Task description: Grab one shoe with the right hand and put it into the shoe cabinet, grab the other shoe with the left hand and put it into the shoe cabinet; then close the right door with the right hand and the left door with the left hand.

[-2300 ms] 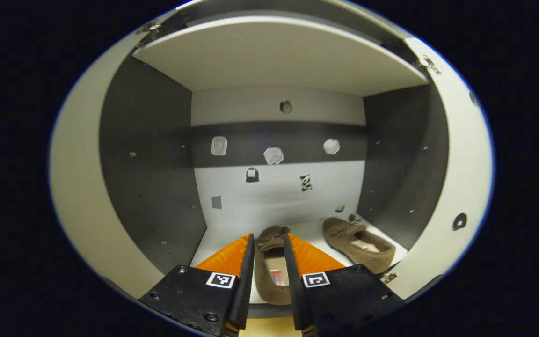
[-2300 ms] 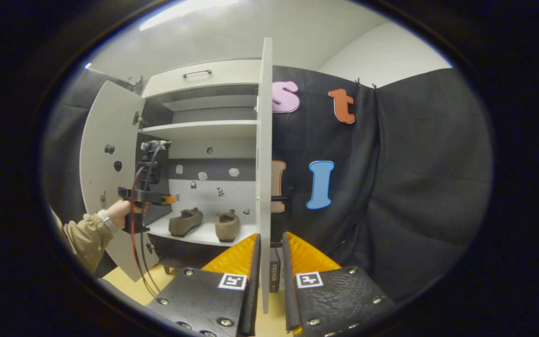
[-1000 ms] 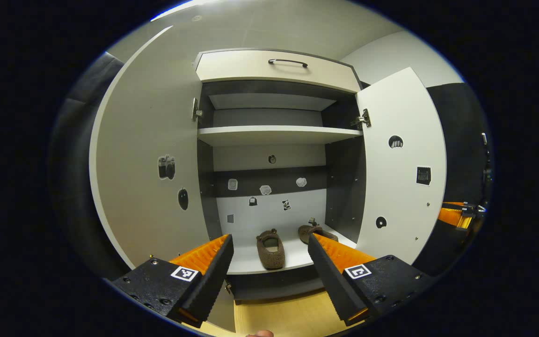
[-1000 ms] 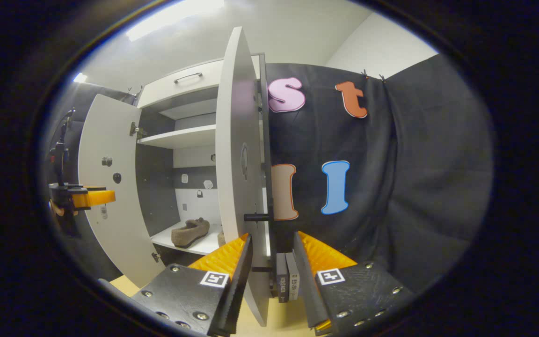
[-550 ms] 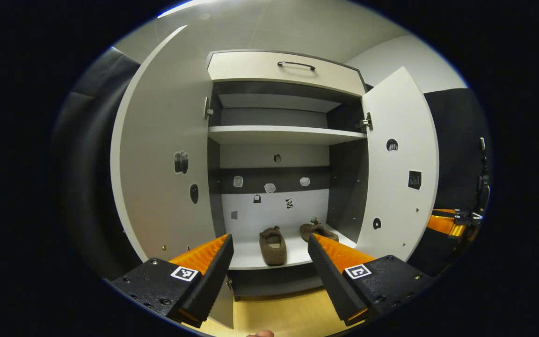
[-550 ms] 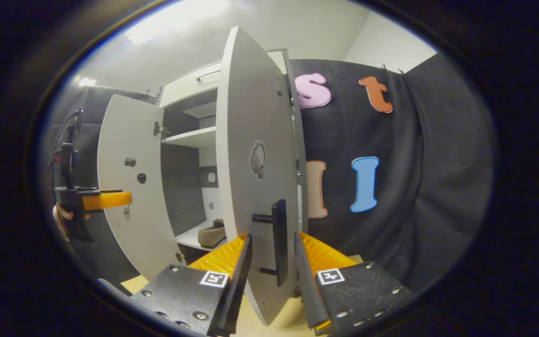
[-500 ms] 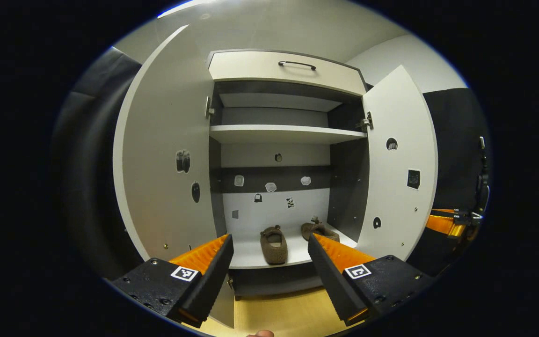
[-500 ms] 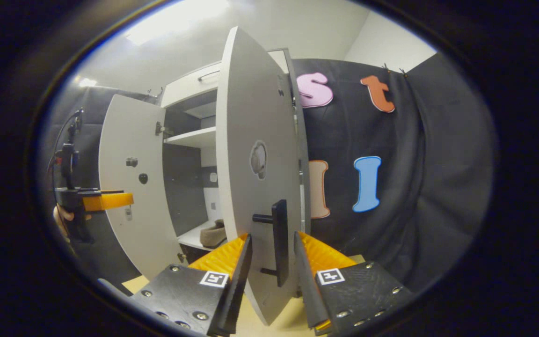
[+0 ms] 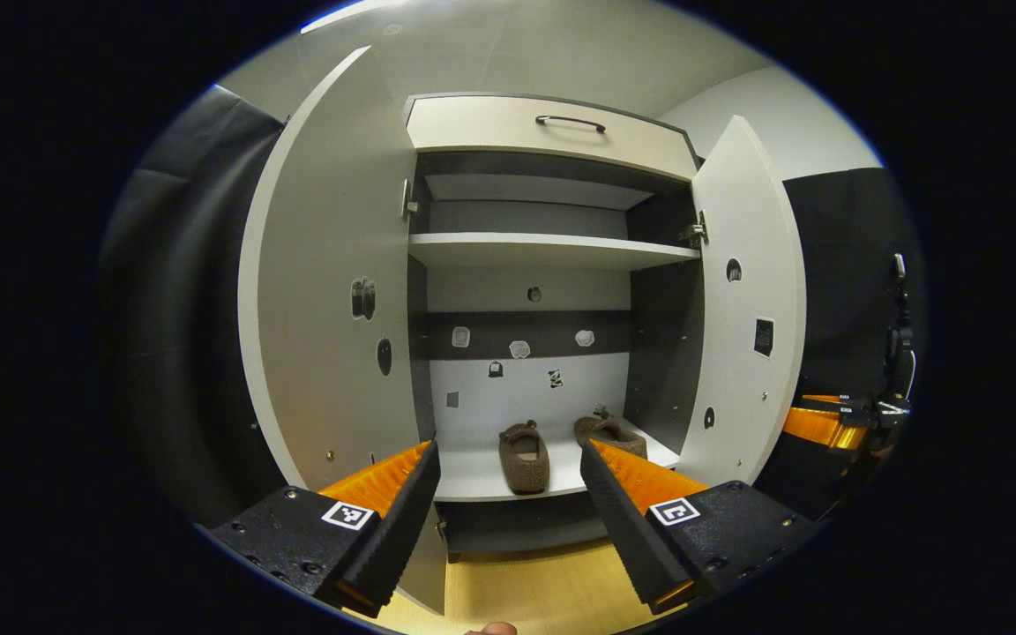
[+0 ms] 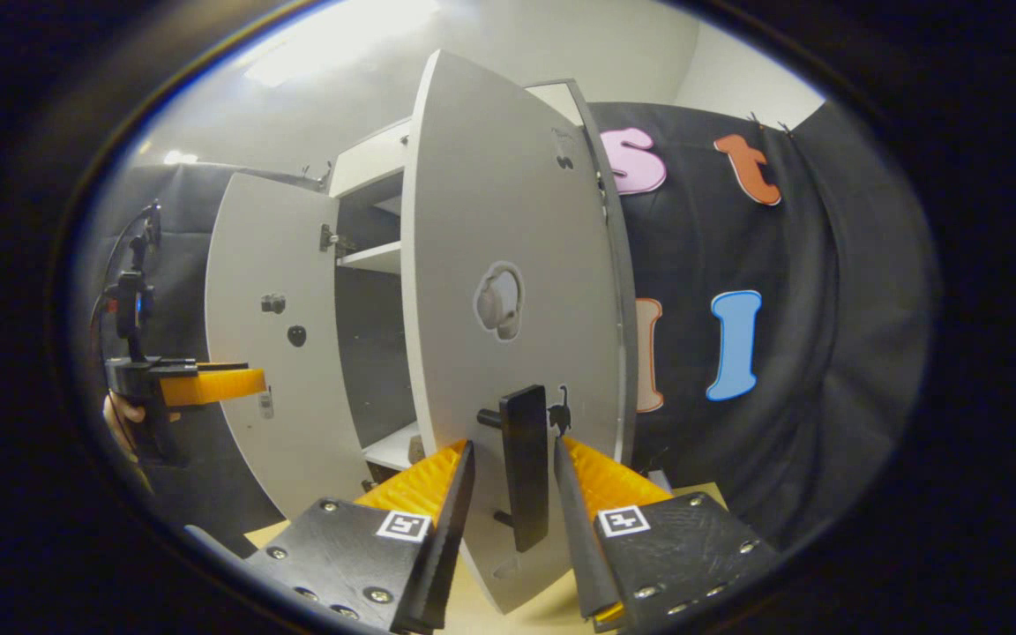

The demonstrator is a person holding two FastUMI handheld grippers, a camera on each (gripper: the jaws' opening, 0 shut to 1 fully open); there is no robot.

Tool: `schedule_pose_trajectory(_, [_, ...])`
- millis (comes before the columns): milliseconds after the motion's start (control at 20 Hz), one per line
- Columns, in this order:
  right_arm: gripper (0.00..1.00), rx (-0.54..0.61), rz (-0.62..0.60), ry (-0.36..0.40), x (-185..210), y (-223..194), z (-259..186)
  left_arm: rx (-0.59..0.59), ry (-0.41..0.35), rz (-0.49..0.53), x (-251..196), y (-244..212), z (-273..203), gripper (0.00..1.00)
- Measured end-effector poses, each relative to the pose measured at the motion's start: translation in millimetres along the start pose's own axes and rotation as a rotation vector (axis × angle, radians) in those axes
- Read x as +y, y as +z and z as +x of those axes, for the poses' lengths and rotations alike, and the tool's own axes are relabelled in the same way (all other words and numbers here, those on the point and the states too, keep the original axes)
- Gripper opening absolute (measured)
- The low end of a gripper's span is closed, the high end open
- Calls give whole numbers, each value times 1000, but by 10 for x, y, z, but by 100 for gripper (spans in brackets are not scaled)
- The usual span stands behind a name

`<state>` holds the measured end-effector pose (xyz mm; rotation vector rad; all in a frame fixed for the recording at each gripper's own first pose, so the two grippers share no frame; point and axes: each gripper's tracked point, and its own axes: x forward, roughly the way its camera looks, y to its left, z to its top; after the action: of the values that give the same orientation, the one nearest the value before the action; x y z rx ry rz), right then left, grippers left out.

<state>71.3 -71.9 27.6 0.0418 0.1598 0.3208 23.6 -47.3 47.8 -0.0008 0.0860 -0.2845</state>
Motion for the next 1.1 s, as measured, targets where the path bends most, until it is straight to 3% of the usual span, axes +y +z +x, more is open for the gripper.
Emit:
schedule_pose_trajectory(50, [50, 2, -2, 12, 43, -6, 25, 0, 1, 1, 11, -7, 10, 98])
schedule_pose_trajectory(200, [55, 12, -6, 45, 155, -45, 124, -4, 6, 3, 36, 9, -15, 98])
schedule_pose_trajectory(250, [50, 15, -7, 47, 173, -58, 151, -5, 9, 1, 56, 15, -21, 98])
schedule_pose_trajectory(300, [54, 15, -6, 43, 166, -61, 194, -5, 12, -1, 71, 15, -29, 98])
schedule_pose_trajectory(700, [55, 26, -38, 23, 163, -102, 407, -8, 30, -16, 202, 18, -94, 98])
schedule_pose_trajectory(900, [63, 29, -57, 31, 217, -114, 501, -4, 27, -35, 237, 25, -169, 98])
schedule_pose_trajectory(950, [71, 33, -54, 27, 205, -119, 520, -2, 31, -39, 259, 33, -200, 100])
schedule_pose_trajectory(1100, [83, 38, -38, 19, 217, -120, 639, -6, 46, -48, 330, 64, -323, 98])
